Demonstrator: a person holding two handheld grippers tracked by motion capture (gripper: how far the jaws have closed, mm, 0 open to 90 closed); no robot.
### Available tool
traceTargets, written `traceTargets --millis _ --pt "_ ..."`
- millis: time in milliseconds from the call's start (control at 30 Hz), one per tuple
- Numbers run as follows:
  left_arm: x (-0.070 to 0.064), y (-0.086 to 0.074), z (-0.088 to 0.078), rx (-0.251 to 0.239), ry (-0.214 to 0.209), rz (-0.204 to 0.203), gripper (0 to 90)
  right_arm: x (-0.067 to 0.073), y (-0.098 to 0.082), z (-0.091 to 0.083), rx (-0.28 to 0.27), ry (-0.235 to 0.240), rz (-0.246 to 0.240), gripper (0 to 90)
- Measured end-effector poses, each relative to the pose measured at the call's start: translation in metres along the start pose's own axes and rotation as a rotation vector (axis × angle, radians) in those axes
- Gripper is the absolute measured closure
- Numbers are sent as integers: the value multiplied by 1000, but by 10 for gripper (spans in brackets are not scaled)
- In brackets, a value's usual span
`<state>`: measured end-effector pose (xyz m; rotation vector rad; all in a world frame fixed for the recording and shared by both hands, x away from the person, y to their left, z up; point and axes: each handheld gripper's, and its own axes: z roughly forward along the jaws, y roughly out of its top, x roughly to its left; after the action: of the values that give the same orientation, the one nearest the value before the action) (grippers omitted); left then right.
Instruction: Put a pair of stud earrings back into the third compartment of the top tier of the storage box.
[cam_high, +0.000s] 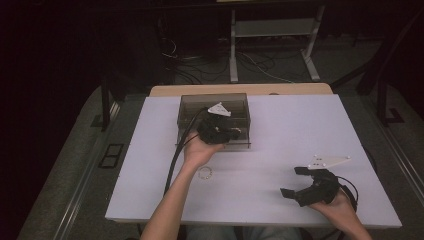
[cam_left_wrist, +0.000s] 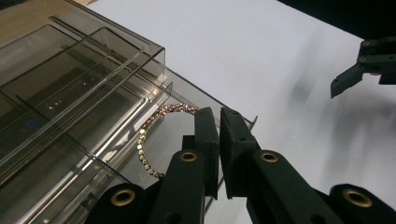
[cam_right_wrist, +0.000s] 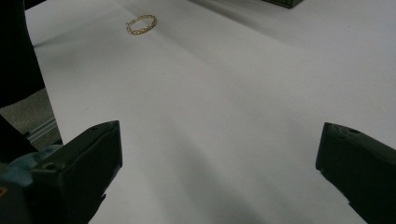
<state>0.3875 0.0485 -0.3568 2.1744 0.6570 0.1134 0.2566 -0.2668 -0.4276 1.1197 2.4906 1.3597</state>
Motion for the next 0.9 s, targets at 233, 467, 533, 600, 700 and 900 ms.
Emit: traceTargets --millis 233,467,533,600,700,900 --pt "0 -1 7 -1 -4 -9 851 0 0 0 0 0 1 0" --pt "2 -3 14 13 2 -10 849 0 0 1 2 2 -1 0" --pt "3 -3 16 14 -1 -9 846 0 0 1 4 0 -1 0" --pt "3 -2 15 0 2 -11 827 0 0 1 11 2 0 0" --pt "2 -1 12 -16 19 -13 725 0 0 1 8 3 -2 0" --pt "1 1 3 -28 29 -16 598 1 0 1 8 4 -1 0"
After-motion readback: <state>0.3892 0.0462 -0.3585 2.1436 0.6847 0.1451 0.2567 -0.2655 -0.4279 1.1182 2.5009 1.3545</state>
